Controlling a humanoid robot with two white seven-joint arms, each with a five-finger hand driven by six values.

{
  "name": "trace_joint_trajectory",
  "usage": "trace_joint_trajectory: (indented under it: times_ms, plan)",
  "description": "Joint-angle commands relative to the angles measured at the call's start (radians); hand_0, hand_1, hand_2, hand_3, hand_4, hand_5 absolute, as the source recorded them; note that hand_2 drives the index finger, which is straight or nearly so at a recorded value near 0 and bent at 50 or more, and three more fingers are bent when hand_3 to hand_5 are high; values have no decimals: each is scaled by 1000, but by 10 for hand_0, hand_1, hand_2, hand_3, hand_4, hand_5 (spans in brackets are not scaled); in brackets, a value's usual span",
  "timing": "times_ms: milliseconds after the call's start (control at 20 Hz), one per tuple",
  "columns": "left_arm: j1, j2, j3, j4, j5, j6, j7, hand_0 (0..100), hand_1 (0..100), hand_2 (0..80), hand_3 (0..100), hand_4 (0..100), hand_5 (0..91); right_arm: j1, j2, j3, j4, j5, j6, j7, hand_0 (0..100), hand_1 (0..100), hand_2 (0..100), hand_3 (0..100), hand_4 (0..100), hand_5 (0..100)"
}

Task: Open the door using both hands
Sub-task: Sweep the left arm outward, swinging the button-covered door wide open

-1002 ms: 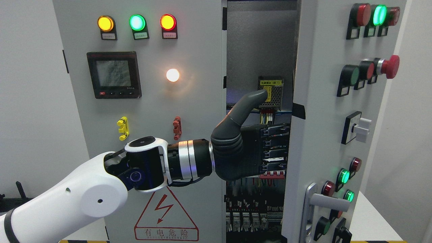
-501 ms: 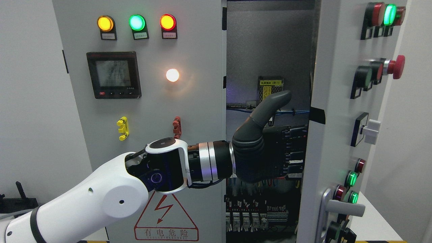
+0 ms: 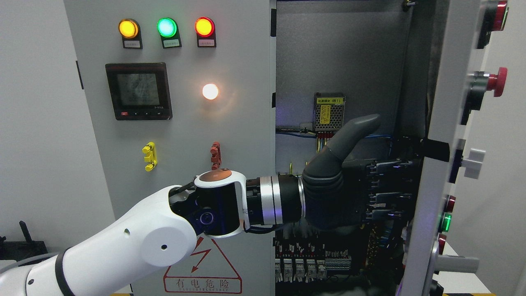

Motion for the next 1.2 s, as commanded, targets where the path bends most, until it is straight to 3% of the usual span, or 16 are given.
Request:
trace_joint_trajectory:
  times_ms: [0,501,701,1152]
  plan:
    - [-3,-76,12,2,-2,1,32,0,0,0,0,44,0,-1,0,1,0,0,0,0,0,0,0,0,0,0]
    - [-3,-176,12,6,-20,-1,55,0,0,0,0,45,0,0,0,-1,0,0,0,0,0,0,0,0,0,0]
    - [-2,-228,13,9,-68,-4,71,0,0,0,0,44,0,0,0,1,0,0,0,0,0,0,0,0,0,0]
    - [7,-311,7,22,-101,-10,76,0,0,0,0,43,0,-1,0,-1,0,0,0,0,0,0,0,0,0,0]
